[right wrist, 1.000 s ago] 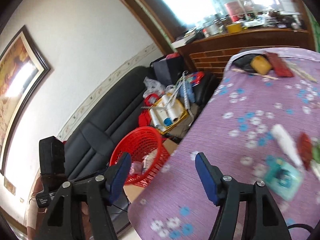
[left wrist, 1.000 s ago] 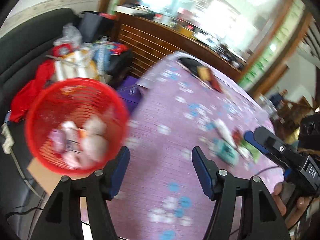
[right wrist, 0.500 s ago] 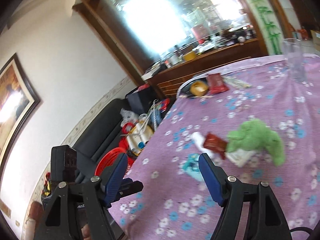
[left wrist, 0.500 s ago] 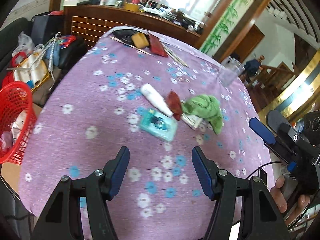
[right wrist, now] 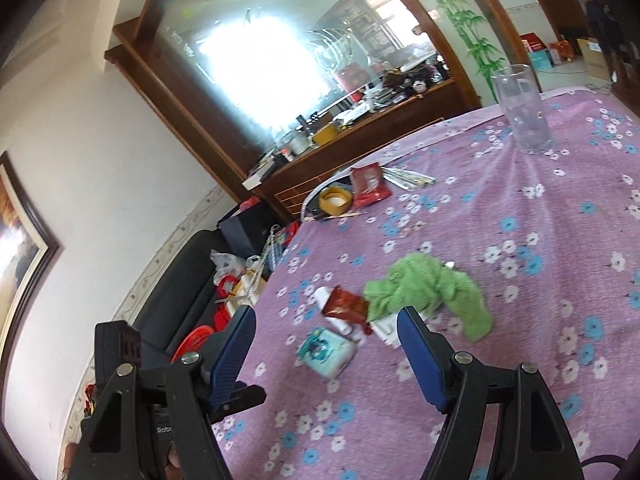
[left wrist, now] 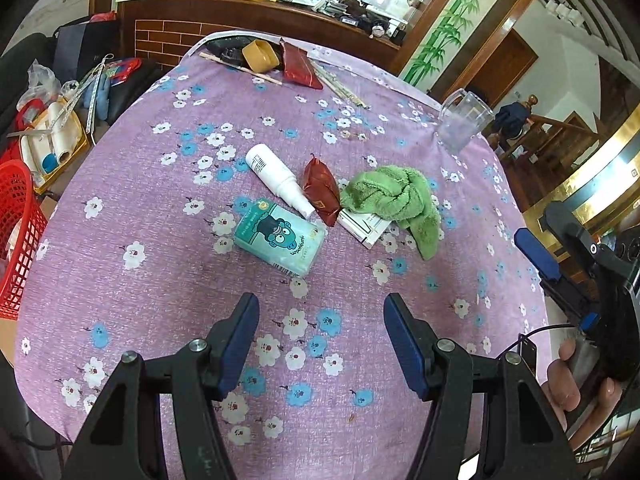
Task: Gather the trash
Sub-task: 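Move both tools back over the table toward the remaining items, then grasp the teal wipes pack with the left tool while the right tool grasps the green towel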
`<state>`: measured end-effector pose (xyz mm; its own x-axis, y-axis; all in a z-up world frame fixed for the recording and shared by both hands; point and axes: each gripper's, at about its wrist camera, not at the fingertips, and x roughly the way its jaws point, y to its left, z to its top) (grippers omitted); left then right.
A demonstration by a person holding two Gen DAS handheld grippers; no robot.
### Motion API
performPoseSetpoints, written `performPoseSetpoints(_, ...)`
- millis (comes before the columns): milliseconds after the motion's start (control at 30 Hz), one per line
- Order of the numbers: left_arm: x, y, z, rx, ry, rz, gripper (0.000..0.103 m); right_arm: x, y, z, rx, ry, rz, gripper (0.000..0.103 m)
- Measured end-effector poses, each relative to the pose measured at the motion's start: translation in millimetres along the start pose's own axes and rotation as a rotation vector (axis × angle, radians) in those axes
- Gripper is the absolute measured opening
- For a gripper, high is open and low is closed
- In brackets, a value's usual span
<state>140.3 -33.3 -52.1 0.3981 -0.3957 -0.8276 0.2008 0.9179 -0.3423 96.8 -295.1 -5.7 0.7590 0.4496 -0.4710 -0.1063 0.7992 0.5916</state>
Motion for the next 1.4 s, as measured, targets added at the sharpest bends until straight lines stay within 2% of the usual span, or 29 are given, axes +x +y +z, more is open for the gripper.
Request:
performPoseSetpoints(267, 13.1, 5.2, 11.4, -0.038, 0.02, 0.013, 0.065, 16.0, -15.0, 17.6, -0.007, 0.018, -0.055, 0.077)
performPoseSetpoints(533, 46.8, 19.6, 35.0, -0.153, 0.029, 0.024, 0.065, 45.5, -24.4, 46.5, -0.016, 0.059, -0.096, 0.077)
performPoseSetpoints(600, 58.2, 22.2, 37.3, -0.192, 0.033, 0.047, 0.065, 60.3, -31.6, 52.6, -0.011, 0.082, -0.105, 0.077)
performPoseSetpoints(767, 79.8, 24.3, 38.6, -0.282, -0.024, 0.134, 0.065, 83.7, -57.5, 53.1, 0.021, 0.078, -0.162, 0.077)
performPoseSetpoints(833, 90.8, 23.5, 39.2, -0.308, -0.024, 0.188, 0.065, 91.8, -68.8, 50.4, 0.026, 0.09, -0.191, 0.077)
performPoseSetpoints(933, 106.1, 20.8, 40.7, -0.337, -0.011, 0.208, 0.065, 99.4, -78.5, 48.4, 0.027, 0.106, -0.22, 0.077)
performPoseSetpoints(1000, 110.9, 15.3, 42.7, -0.329, -0.032, 0.242, 0.066, 104.0, -85.1, 46.5, 0.04, 0.12, -0.211, 0.077)
performPoseSetpoints(1133, 121.2, 6.0, 49.0, -0.308, -0.057, 0.291, 0.078, 110.6, -95.9, 43.0, 0.066, 0.141, -0.22, 0.077)
performPoseSetpoints(1267, 129.2, -5.8, 49.9, -0.185, -0.038, 0.36, 0.078, 115.8, -98.8, 39.5, 0.065, 0.154, -0.226, 0.077)
performPoseSetpoints(1300, 128.6, -6.6, 47.0, -0.148, -0.041, 0.363, 0.076, 116.2, -98.0, 39.5, 0.061, 0.155, -0.226, 0.077)
performPoseSetpoints(1333, 127.4, -6.4, 44.4, -0.121, -0.044, 0.371, 0.069, 116.7, -97.6, 39.6, 0.057, 0.155, -0.226, 0.077)
performPoseSetpoints(1400, 122.5, -5.1, 37.8, -0.066, -0.049, 0.373, 0.062, 116.1, -99.6, 40.1, 0.062, 0.153, -0.225, 0.077)
